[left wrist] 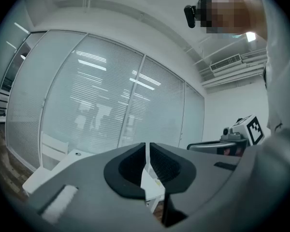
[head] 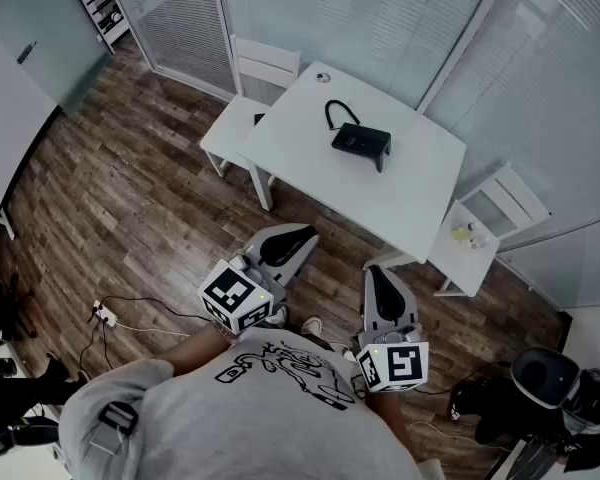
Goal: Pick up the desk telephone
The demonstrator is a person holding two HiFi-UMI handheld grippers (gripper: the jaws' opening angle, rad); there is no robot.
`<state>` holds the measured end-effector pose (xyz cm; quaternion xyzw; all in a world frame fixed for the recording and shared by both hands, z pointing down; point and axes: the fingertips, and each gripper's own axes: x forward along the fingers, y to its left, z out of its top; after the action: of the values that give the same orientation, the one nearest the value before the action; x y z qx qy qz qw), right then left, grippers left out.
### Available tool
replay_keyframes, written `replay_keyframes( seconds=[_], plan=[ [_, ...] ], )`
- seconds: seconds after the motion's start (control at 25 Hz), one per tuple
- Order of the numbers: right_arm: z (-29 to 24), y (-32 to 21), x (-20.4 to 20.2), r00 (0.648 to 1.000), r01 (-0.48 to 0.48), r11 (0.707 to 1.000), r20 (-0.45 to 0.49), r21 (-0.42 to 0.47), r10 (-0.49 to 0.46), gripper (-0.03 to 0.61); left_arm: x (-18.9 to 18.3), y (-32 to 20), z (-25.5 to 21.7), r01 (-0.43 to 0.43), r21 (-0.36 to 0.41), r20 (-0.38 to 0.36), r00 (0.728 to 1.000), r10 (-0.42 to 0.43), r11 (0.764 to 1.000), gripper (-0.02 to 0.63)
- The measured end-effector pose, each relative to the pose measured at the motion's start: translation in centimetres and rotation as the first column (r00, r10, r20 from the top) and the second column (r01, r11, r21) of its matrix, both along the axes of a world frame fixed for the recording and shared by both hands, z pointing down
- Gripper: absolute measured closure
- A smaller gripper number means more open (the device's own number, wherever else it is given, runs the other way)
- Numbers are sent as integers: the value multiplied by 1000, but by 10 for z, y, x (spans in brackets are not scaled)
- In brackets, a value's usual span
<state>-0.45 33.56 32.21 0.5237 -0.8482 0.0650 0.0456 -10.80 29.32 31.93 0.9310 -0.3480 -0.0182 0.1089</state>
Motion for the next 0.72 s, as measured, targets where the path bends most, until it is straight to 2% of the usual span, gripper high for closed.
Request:
replay_keyframes(
  seconds=[0.44, 0.72],
  plan=[
    [-2, -6, -40, 1000, -7, 1000, 7, 1, 7, 563, -40, -1, 0, 1, -7, -30, 1000, -1, 1000, 588],
    [11, -5, -70, 998, -47, 998, 33, -48, 48, 563, -71, -6, 13, -22, -23, -11, 1000, 22, 1000, 586]
  ],
)
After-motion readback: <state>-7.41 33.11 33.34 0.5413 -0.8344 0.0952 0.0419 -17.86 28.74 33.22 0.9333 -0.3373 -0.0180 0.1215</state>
